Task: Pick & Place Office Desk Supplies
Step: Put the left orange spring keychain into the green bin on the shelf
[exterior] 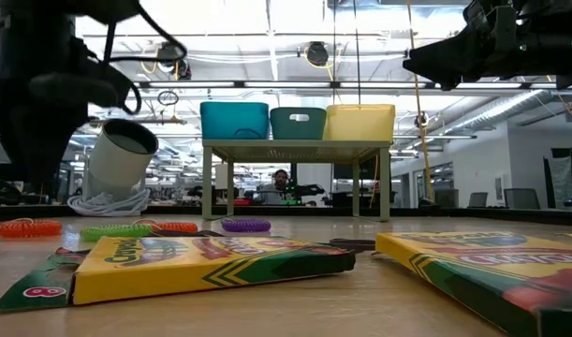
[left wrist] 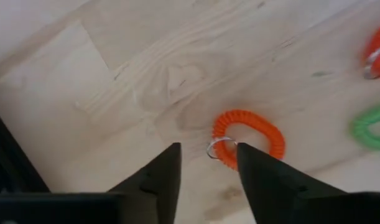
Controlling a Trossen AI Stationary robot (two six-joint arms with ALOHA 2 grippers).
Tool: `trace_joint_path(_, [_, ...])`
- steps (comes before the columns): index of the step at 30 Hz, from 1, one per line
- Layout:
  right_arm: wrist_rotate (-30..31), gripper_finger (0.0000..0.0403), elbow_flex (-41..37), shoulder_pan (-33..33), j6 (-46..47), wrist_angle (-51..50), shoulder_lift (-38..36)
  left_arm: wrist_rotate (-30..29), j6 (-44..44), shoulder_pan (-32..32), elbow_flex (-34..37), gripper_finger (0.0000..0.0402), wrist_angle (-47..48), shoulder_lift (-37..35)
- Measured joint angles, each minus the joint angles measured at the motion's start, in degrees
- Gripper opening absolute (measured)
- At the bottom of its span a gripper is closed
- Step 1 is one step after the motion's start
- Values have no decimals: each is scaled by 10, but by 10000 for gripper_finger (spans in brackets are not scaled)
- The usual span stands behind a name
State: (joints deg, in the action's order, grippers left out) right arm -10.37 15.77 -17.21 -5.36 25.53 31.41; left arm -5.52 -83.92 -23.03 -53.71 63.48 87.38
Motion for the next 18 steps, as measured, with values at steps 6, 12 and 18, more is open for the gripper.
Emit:
trace_joint_path(6, [0, 194, 0, 0, 0, 0, 1, 1, 39, 0, 0, 205, -5, 46])
trace_joint_path(12, [0, 194, 0, 0, 0, 0, 1, -4, 58, 0, 1, 193, -15, 71])
trace_joint_path(18, [0, 194, 0, 0, 0, 0, 1, 5, 71, 0, 41, 164, -100, 71])
